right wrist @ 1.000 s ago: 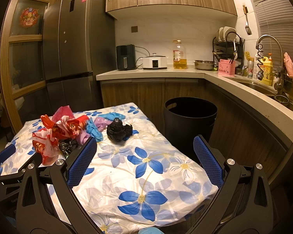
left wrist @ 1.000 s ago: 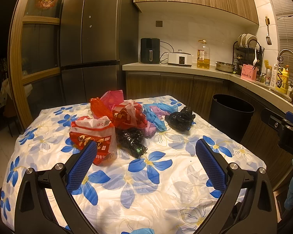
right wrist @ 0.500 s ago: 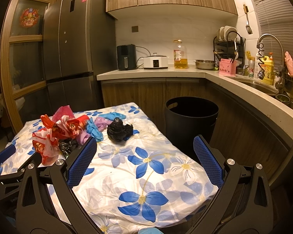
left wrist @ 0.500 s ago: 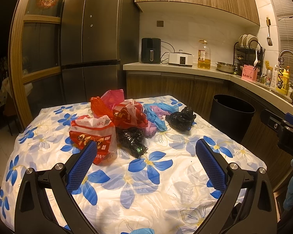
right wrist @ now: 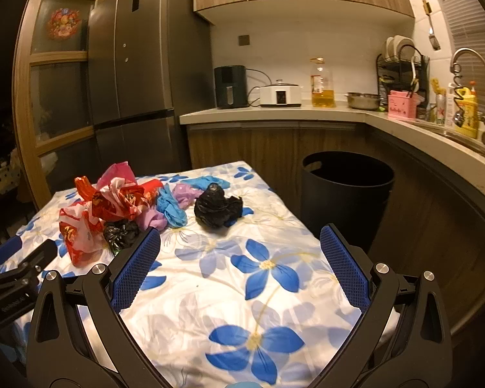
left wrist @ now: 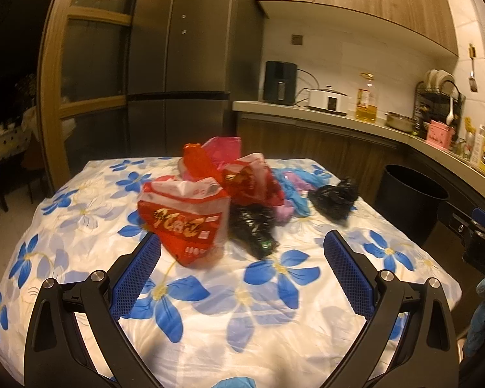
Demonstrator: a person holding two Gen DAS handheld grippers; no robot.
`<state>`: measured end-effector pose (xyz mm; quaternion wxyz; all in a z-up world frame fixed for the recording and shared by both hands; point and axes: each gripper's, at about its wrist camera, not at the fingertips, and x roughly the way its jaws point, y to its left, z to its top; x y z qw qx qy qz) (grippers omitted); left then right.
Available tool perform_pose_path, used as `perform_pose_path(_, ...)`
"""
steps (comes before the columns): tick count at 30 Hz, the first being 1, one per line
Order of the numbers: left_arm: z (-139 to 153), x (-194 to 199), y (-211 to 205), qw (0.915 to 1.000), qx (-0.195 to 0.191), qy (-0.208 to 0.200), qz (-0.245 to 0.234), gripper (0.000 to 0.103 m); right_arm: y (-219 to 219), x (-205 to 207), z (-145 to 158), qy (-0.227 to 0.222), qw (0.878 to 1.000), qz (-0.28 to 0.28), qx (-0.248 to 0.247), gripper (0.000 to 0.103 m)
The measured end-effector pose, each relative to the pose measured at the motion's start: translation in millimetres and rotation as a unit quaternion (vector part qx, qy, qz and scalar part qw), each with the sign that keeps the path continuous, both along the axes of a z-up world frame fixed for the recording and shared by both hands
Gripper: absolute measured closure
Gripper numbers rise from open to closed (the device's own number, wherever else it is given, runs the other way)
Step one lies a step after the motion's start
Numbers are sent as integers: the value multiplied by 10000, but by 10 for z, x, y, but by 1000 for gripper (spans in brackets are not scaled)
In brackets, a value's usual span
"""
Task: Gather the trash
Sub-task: 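Grasp the red-white snack bag with left tool while right tool grasps black bag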
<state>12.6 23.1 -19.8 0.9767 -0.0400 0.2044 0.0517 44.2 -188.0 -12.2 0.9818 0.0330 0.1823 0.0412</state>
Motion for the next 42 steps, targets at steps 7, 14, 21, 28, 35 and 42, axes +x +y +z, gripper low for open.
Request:
perform_pose_path(7,-104,243,244,9989,-1,75,457,6,76,367,-122,-116,9996,230,91,6)
perform_pose_path(14,-186,663,325,9962,175,301,798,12,146,702,-250,128,9990,410,150,8)
perform_pose_path(21,-316,1010,382,9935,164,788,800,51,209,937,-345,247,9979,582,131,8)
perform_pose_path(28,-432,1002,473,9924,-63,981,746,95,402,1025,-424,377,9936,1041,232,16)
perform_pose_path(35,-289,653,569,9942,-223,505,920,101,839,1015,-548,605,9793,1889,399,32)
perform_pose_path(42,-170,452,739,9929,-384,296,1089,101,1313,1086,-671,904,9643,2456,394,49)
